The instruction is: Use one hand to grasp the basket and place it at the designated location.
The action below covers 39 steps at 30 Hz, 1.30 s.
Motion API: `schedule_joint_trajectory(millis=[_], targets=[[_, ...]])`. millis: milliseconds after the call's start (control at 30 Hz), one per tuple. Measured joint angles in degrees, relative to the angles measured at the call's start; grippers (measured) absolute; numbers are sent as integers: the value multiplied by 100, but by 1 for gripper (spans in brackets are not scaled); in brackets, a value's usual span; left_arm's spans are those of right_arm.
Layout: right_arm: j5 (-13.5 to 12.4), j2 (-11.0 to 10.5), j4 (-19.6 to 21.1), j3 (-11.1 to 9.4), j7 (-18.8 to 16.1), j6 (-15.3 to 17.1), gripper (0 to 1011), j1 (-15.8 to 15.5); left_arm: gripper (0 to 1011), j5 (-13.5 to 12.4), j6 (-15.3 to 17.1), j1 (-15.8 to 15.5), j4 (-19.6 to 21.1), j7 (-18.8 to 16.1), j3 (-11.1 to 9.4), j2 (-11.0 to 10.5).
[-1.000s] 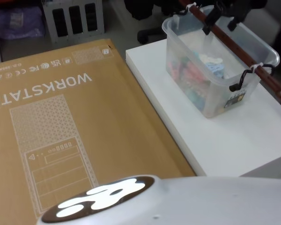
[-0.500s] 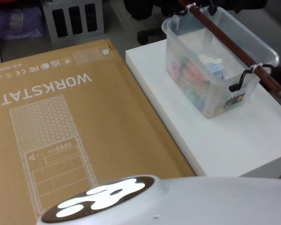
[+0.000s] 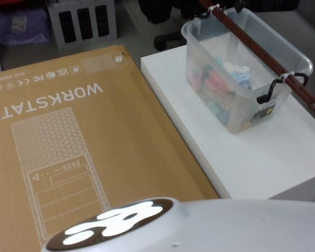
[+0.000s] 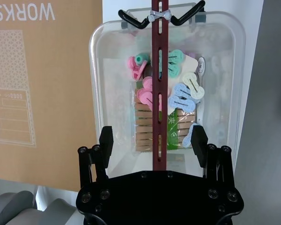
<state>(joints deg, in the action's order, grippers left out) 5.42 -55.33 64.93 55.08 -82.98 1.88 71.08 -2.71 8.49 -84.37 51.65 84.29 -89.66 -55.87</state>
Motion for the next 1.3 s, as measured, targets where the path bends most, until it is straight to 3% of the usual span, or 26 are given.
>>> schedule_joint_trajectory(millis=[1300], targets=[[-2, -8, -3, 2, 2, -14, 1001, -11, 0, 0, 0, 0, 0, 0, 0, 0]])
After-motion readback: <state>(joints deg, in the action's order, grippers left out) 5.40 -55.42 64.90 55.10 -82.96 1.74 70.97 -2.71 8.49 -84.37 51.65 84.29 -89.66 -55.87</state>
